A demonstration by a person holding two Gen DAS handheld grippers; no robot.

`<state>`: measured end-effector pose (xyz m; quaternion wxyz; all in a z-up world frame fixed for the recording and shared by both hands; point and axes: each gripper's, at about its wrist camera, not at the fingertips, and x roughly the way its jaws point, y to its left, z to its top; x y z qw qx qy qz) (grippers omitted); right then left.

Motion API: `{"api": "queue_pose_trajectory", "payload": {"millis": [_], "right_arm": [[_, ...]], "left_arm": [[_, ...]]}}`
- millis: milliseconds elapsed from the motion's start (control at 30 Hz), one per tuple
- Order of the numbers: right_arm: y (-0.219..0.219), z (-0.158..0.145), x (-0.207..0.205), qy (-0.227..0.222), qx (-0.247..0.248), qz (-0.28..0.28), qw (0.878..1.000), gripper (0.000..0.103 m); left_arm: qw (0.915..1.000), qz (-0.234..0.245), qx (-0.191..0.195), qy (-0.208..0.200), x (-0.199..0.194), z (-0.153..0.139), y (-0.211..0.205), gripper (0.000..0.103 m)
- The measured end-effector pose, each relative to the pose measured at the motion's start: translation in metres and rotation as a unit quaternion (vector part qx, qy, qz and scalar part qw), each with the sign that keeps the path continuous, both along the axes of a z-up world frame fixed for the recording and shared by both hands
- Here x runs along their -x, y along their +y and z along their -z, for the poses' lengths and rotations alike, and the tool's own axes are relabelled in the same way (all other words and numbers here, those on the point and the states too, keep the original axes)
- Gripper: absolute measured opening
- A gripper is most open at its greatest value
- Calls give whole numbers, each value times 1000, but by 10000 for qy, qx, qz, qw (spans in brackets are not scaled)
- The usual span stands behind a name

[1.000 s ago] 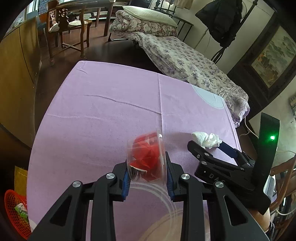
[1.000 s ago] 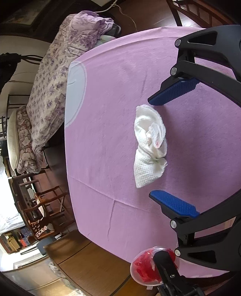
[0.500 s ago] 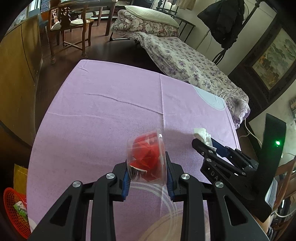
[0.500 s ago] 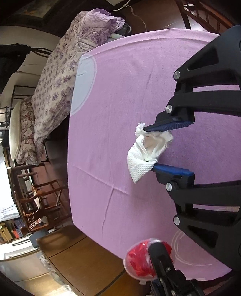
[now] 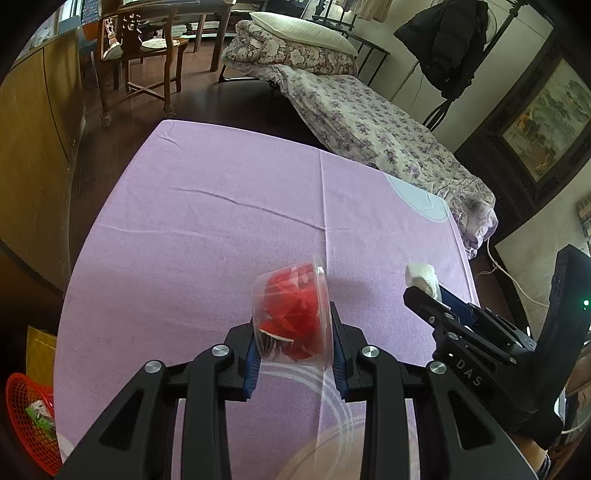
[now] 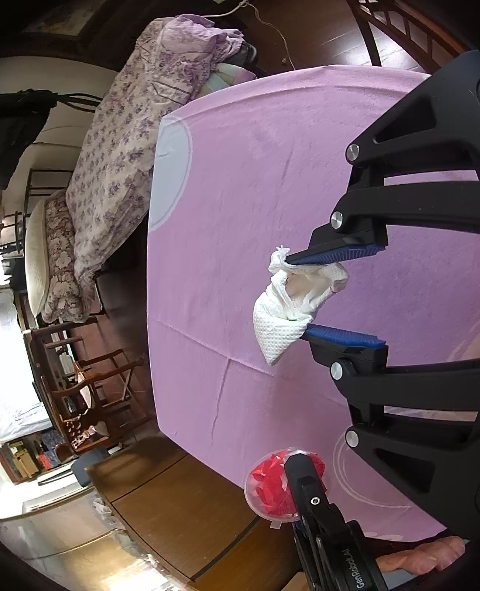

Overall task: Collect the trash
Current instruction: 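Carry cup and tissue to the red wastebasket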

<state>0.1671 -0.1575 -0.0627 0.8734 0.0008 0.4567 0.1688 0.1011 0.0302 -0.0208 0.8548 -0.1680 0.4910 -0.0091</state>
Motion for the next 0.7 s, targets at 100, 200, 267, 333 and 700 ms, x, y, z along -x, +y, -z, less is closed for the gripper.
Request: {"api": "queue_pose_trajectory", "payload": {"millis": [100,200,267,333,700], "right_arm": [[-6,1,0,62,-106,24,9999,33],[-7,1,4,101,-135,28,9999,33],[-6,0,8,125,-156,48,9998,33],[-5,-1,14,141,-167,50,9997,33],[-1,-18,64,147,-241,-25,9996,33]], "left_arm": [[10000,-20,29,-6,0,-1,1,31],[10000,-37,69,-36,2,-5,2,31],[9999,-26,87,-53,3,-7,2,31],[9999,2,110,-69,7,-9,1,31],[9997,-60,6,-234,54,-32,14,31]]}}
